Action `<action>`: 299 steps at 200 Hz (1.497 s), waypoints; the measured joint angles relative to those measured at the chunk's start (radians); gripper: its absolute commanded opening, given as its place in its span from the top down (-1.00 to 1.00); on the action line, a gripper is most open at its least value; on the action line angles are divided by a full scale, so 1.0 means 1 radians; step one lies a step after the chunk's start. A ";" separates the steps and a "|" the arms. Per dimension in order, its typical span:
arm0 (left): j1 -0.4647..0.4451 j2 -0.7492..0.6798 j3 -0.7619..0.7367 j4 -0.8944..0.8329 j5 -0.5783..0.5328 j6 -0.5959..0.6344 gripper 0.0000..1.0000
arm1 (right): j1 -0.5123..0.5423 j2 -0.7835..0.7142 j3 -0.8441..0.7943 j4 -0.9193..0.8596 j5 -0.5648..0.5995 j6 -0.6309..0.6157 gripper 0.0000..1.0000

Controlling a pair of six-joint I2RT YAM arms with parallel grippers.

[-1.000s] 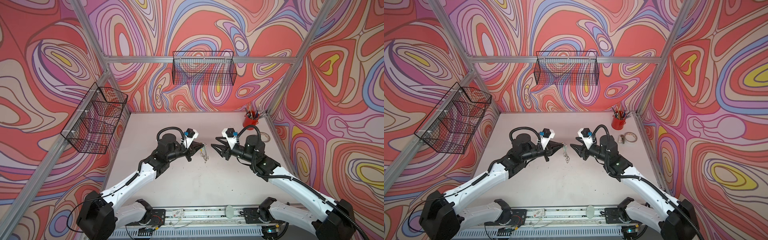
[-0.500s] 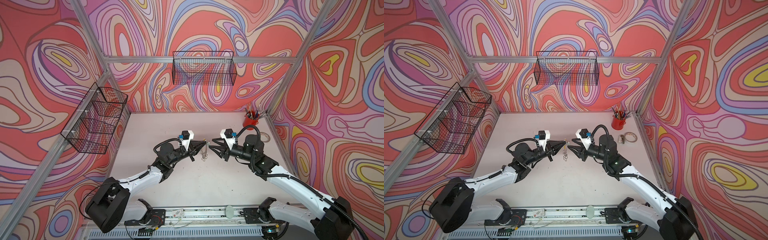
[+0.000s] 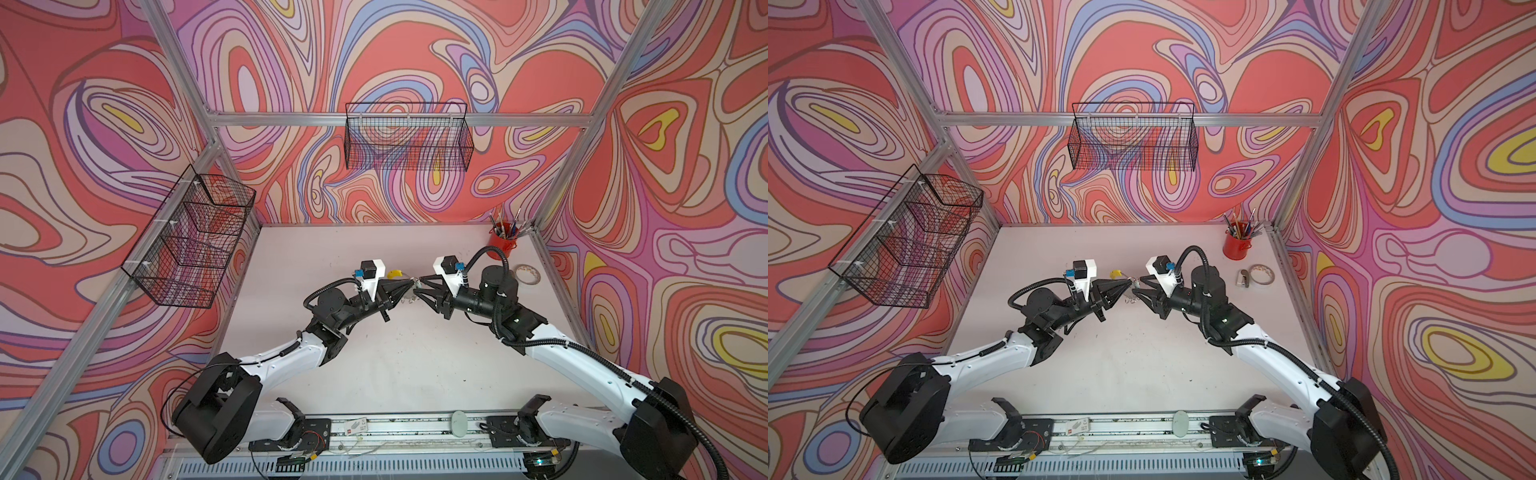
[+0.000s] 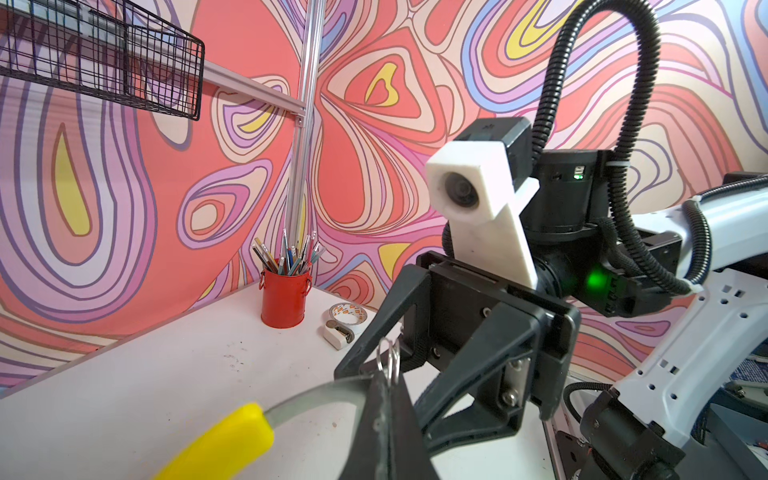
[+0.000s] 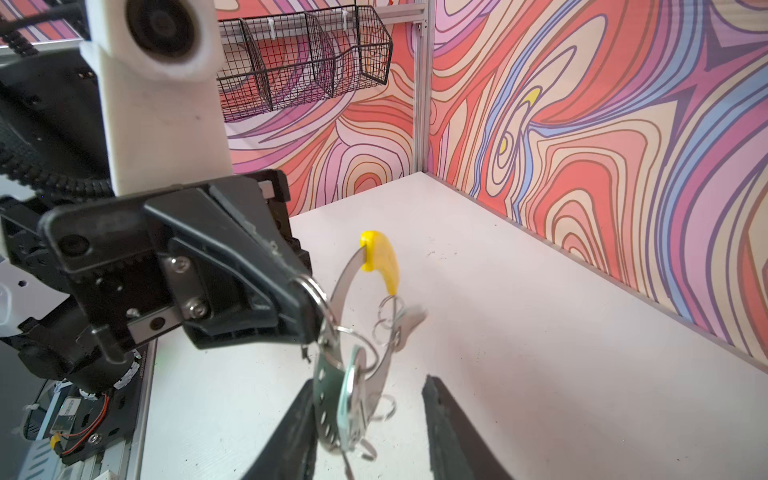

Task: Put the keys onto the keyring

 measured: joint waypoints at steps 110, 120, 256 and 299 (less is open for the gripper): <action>-0.001 0.024 0.000 -0.015 0.018 0.005 1.00 | -0.082 -0.200 -0.027 -0.068 -0.012 0.071 -0.11; -0.001 0.033 0.000 -0.009 0.021 0.001 1.00 | -0.084 -0.176 -0.025 -0.068 -0.004 0.070 -0.10; -0.021 0.051 0.015 -0.003 0.020 -0.002 1.00 | -0.085 -0.004 -0.014 -0.022 -0.147 0.080 -0.06; -0.021 0.054 0.019 -0.011 0.016 0.000 1.00 | -0.085 -0.008 -0.025 -0.005 -0.169 0.084 -0.03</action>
